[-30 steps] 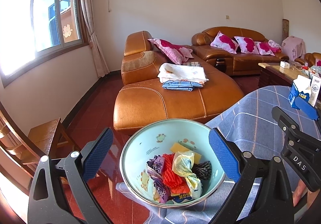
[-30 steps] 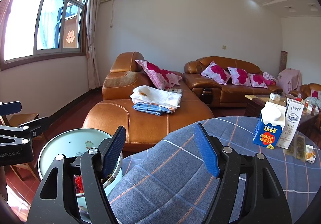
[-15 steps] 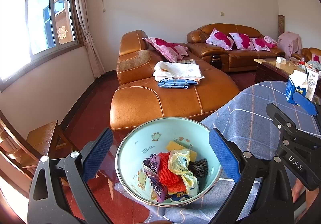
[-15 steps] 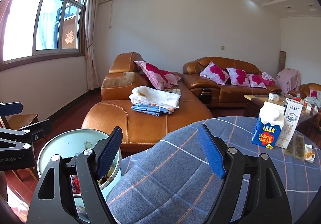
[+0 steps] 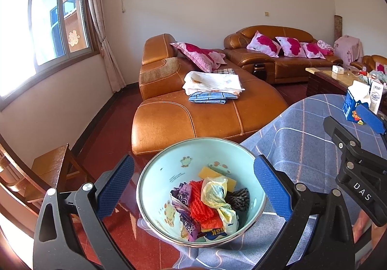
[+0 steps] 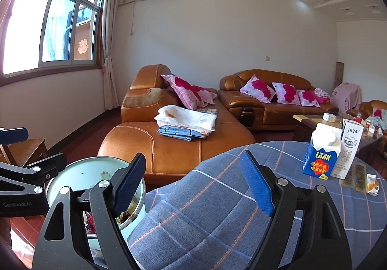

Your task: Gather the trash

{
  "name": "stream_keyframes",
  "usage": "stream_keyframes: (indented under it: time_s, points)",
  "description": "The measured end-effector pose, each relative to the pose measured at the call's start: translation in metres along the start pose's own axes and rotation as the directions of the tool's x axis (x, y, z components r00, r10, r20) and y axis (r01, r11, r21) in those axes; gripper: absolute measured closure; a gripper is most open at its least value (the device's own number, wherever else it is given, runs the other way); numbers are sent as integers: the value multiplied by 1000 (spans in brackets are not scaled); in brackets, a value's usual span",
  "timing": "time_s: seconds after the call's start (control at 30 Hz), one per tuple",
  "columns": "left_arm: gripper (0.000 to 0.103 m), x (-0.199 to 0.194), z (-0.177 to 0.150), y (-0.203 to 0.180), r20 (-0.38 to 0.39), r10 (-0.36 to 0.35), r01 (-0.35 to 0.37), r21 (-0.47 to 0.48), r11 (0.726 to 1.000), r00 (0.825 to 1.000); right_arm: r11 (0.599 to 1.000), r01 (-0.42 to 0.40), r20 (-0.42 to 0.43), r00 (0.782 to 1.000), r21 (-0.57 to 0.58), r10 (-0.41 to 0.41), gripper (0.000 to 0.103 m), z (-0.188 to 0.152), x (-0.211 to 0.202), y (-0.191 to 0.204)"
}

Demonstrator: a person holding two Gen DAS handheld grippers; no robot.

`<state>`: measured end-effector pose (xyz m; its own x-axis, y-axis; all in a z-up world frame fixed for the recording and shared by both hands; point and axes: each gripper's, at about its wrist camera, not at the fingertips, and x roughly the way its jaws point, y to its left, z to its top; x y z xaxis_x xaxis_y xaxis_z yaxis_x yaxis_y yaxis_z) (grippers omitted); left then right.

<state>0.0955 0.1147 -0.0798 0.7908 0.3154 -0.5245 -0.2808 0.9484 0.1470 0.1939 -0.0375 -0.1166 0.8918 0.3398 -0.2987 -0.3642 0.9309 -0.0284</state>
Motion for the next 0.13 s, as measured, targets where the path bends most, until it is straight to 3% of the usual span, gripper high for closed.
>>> stream_keyframes:
  time_s: [0.13]
  points:
    - [6, 0, 0, 1, -3, -22, 22, -4, 1000, 1000, 1000, 11, 3, 1000, 26, -11, 21, 1, -4, -7]
